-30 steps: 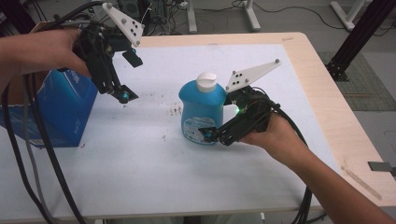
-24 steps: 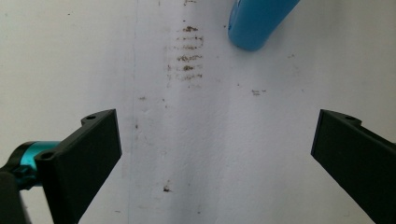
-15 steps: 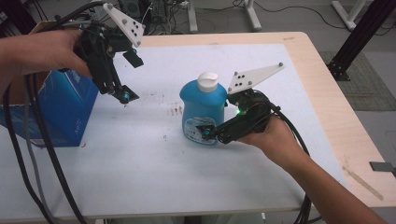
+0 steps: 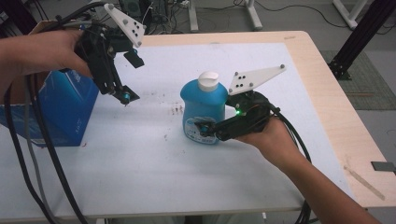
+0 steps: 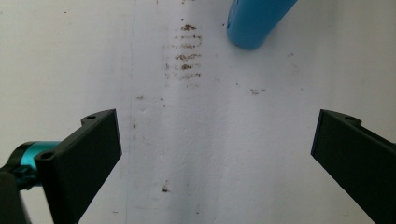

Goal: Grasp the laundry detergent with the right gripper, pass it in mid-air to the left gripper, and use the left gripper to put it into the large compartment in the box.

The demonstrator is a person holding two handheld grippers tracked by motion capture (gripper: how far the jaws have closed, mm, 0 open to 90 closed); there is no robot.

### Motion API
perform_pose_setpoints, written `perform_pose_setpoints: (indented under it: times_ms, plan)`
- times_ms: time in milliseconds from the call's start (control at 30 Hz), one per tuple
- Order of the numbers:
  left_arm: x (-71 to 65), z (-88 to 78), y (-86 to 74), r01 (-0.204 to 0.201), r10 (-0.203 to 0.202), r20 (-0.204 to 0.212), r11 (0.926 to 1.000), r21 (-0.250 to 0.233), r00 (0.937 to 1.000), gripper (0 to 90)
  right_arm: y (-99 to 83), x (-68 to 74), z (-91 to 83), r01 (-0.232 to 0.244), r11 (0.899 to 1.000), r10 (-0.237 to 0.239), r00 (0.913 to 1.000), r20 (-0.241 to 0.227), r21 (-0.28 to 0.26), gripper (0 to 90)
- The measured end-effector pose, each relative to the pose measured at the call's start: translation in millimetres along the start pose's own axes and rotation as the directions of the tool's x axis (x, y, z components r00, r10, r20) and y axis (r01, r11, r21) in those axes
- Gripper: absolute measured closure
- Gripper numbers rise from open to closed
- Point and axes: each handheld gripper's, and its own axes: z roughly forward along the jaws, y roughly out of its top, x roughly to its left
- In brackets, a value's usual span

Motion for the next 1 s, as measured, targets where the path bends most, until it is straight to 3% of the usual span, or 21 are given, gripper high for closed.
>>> perform_pose_setpoints:
  times_ms: [233, 1000]
  plan:
    - [0.1, -0.2, -0.7, 0.001, -0.001, 0.0, 1.0, 0.003, 1.0, 1.7, -0.1, 1.9, 0.4, 0.034, 0.999, -0.034, 0.9994, 0.003, -0.02, 41.3]
    - [-2.7, 0.8, 0.5, 0.001, -0.001, 0.002, 1.0, 0.003, 1.0, 1.7, -1.4, 7.3, -0.5, 0.091, 0.995, -0.09, 0.9953, 0.036, -0.039, 47.1]
